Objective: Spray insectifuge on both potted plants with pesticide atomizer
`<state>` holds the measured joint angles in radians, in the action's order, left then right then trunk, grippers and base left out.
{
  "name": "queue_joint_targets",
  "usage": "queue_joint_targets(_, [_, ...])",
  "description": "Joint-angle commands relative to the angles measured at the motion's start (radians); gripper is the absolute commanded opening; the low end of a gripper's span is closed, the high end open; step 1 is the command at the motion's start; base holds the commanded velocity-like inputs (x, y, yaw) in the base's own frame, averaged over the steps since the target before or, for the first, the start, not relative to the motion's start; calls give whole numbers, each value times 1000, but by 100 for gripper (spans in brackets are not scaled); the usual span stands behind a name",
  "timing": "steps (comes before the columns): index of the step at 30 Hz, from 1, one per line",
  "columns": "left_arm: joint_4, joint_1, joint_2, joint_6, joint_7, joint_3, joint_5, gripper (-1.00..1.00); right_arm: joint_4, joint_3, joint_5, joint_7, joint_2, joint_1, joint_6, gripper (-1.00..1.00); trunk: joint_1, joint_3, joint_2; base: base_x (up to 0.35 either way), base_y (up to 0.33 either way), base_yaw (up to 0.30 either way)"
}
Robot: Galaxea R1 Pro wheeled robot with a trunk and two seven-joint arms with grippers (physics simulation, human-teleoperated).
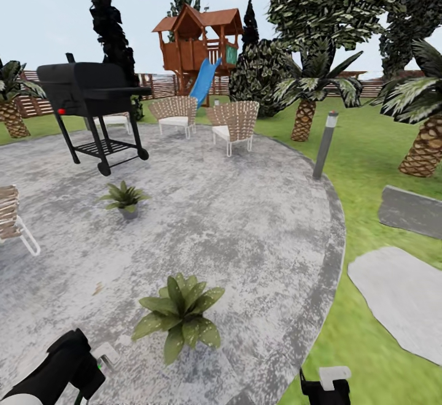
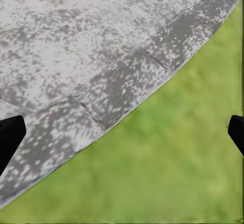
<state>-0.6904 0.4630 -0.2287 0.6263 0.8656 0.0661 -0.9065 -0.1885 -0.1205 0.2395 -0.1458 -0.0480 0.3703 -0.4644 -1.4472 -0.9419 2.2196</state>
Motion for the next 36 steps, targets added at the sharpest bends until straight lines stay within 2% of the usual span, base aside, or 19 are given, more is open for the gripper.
queue_joint_targets(1, [-1, 0, 1, 3, 7, 3, -6, -100, 1, -7, 11, -3, 0, 1, -3, 100, 1, -1, 0, -177, 215, -129])
queue_joint_targets(7, [-2, 0, 4, 2, 8, 3, -4, -100, 1, -7, 11, -3, 0, 1, -3, 100, 1, 0, 0, -43, 54, -30])
queue_joint_targets(11, [-3, 0, 28, 3, 9, 2, -5, -100, 1, -7, 11, -3, 0, 1, -3, 100, 1, 0, 0, -2, 3, -135])
queue_joint_targets(19, [2, 0, 55, 1, 7, 2, -6, -100, 1, -7, 11, -3, 0, 1, -3, 100, 1, 0, 0, 0, 0, -256])
queue_joint_targets(25, [12, 0, 57, 1, -22, 1, -6, -100, 1, -7, 11, -3, 0, 1, -3, 100, 1, 0, 0, 0, 0, -245])
queue_joint_targets(30, [24, -1, 61, 2, -29, 1, -6, -100, 0, -5, 12, 3, 1, 1, -3, 100, 1, 0, 0, 0, 0, -42])
queue_joint_targets(32, [61, -1, 62, 1, -53, 0, -7, -100, 1, -5, 12, 4, 0, 1, -3, 100, 1, 0, 0, 0, 0, -2])
queue_joint_targets(34, [129, -1, 62, -1, -126, 1, -1, -100, 1, -5, 12, 5, 0, 1, -3, 100, 1, 0, 0, 0, 0, 0])
queue_joint_targets(36, [154, -1, 62, -2, -152, 2, 4, -100, 1, -6, 12, 5, 0, 1, -3, 100, 1, 0, 0, 0, 0, 0])
